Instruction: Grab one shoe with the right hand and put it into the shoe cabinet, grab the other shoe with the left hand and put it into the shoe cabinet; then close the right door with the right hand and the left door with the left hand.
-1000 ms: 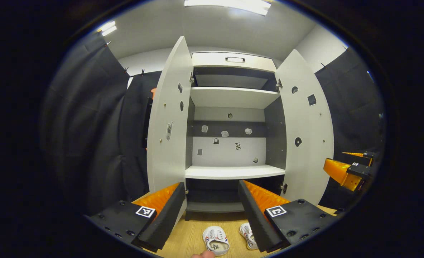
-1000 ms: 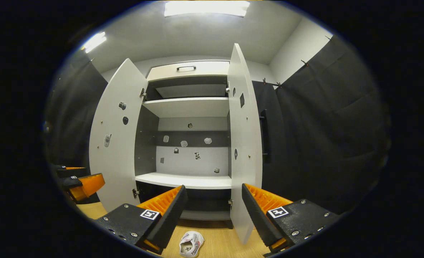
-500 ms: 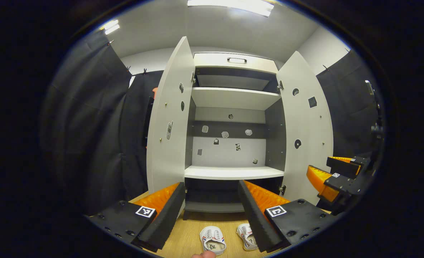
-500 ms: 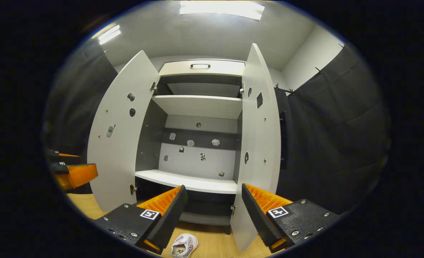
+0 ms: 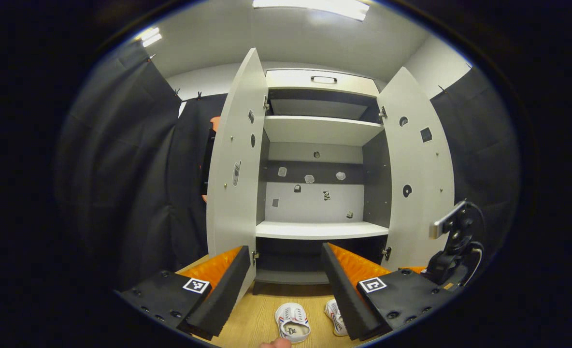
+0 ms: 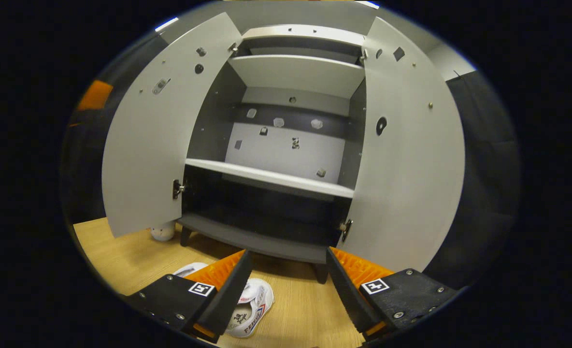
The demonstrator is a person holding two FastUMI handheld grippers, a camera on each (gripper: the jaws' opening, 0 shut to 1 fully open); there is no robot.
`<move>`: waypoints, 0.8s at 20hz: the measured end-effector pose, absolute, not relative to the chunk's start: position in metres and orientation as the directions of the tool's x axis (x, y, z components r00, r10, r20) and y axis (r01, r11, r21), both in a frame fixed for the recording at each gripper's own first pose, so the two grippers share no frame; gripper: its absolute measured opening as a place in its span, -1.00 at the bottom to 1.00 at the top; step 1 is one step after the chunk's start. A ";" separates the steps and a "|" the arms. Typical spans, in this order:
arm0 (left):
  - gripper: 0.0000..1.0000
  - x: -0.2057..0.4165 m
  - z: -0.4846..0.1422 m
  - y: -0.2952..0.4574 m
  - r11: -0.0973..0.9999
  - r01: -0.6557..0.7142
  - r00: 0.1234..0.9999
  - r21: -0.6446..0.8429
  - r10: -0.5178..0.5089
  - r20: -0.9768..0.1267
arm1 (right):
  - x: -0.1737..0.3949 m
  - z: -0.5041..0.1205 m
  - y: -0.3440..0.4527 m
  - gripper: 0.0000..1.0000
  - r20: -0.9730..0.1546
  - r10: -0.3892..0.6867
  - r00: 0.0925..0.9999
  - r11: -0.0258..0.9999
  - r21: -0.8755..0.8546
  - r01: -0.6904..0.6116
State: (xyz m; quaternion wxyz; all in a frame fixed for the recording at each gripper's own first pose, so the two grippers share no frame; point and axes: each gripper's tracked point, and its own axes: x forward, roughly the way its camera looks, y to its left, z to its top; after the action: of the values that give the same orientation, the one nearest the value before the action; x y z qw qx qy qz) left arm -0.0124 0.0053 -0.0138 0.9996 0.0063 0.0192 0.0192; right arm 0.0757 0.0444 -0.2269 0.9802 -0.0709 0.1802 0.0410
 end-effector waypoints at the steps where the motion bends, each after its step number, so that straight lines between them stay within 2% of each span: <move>1: 0.93 -0.013 -0.015 0.008 0.999 -0.043 0.998 0.013 0.043 -0.039 | 0.073 -0.246 0.045 0.89 -0.396 0.063 0.916 0.984 -0.126 -0.122; 5: 0.93 -0.013 -0.020 0.014 0.998 -0.063 0.997 0.008 0.063 -0.049 | 0.057 -0.322 0.054 0.89 -0.556 0.095 0.826 0.980 -0.094 -0.177; 6: 0.93 -0.014 -0.023 0.016 0.998 -0.069 0.996 0.008 0.069 -0.051 | 0.053 -0.337 0.055 0.84 -0.593 0.099 0.799 0.981 -0.076 -0.178; 9: 0.93 -0.014 -0.025 0.026 0.996 -0.087 0.995 0.012 0.087 -0.054 | 0.048 -0.373 0.048 0.89 -0.678 0.076 0.731 0.987 -0.056 -0.154; 12: 0.93 -0.014 -0.027 0.030 0.996 -0.094 0.994 0.007 0.094 -0.061 | 0.053 -0.397 0.040 0.88 -0.715 0.052 0.697 0.988 -0.067 -0.142; 16: 0.93 -0.016 -0.028 0.034 0.995 -0.099 0.993 0.009 0.100 -0.064 | 0.074 -0.411 0.045 0.82 -0.714 0.060 0.698 0.986 -0.066 -0.152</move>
State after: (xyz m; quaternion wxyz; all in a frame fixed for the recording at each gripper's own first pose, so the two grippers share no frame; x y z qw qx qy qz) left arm -0.0160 0.0342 -0.0279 0.9982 0.0027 0.0320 0.0498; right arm 0.0738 0.0446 -0.4115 0.9193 -0.0600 0.3846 0.0577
